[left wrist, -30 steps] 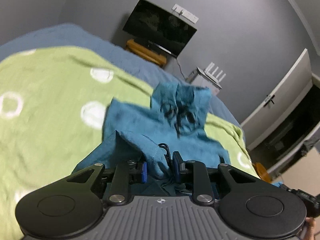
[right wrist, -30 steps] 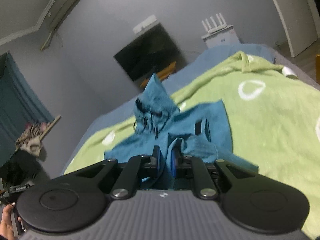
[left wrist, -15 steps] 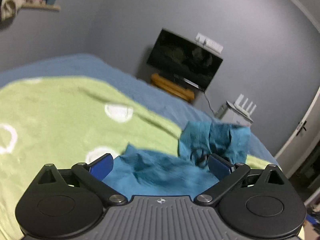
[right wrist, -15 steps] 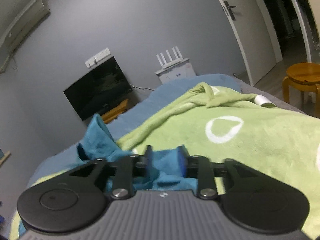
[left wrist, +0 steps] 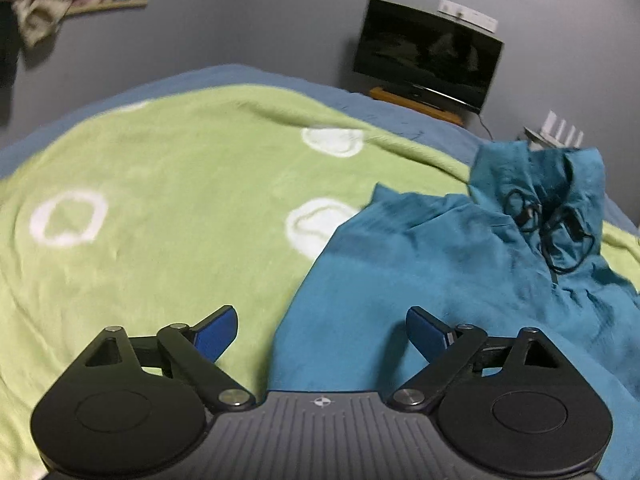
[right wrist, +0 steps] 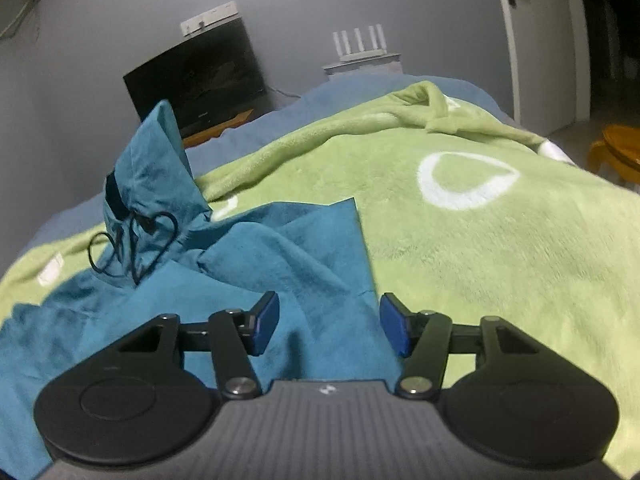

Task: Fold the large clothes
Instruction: 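Open both tools and release the folded teal hoodie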

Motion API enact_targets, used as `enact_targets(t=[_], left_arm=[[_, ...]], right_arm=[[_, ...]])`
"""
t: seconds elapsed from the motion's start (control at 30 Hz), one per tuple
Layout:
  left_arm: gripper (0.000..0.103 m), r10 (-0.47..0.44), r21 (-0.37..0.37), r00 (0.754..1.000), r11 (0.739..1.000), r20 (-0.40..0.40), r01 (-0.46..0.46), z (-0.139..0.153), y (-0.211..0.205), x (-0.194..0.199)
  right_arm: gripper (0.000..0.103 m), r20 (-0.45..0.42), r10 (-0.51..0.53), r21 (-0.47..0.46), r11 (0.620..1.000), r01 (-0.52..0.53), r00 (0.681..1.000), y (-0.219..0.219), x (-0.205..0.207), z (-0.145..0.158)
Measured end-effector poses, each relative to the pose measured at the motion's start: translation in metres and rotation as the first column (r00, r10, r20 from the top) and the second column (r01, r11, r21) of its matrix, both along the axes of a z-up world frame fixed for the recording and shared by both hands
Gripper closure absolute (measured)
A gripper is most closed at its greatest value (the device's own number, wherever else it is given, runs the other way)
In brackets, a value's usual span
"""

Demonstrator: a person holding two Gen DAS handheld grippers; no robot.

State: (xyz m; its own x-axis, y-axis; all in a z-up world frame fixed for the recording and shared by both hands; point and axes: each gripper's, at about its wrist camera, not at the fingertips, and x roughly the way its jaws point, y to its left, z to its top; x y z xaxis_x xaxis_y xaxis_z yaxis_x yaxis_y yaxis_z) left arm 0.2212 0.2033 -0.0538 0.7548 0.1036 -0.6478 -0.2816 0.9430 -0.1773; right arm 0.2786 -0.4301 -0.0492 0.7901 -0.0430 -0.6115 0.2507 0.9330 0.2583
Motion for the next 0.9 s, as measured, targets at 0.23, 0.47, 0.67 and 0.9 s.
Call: enact_targets(t=[0.23,0.47,0.67,0.9], left_arm=[[0.080,-0.029,-0.147,1.000,0.989,0.002,0.029,-0.027,0.017,-0.003],[0.096,-0.107,0.036,0.993,0.994,0.054,0.106,-0.021,-0.009,-0.002],[0.091,-0.109,0.082,0.993,0.991,0.054,0.104,-0.019,-0.020,-0.001],[0.040,-0.043,0.103,0.998,0.994,0.055,0.037,-0.012,-0.022,-0.012]], right_arm=[[0.046,-0.043,0.065,0.011,0.998,-0.065,0.997,-0.006,0.014,-0.017],[0.102,0.074,0.080,-0.125,0.990,-0.070,0.994,0.017,0.001,0.008],[0.103,0.035,-0.046,-0.080,0.996,0.049,0.998,-0.002,0.002,-0.004],[0.068,-0.012,-0.035,-0.165,0.986,0.033,0.999,0.013,-0.002,-0.013]])
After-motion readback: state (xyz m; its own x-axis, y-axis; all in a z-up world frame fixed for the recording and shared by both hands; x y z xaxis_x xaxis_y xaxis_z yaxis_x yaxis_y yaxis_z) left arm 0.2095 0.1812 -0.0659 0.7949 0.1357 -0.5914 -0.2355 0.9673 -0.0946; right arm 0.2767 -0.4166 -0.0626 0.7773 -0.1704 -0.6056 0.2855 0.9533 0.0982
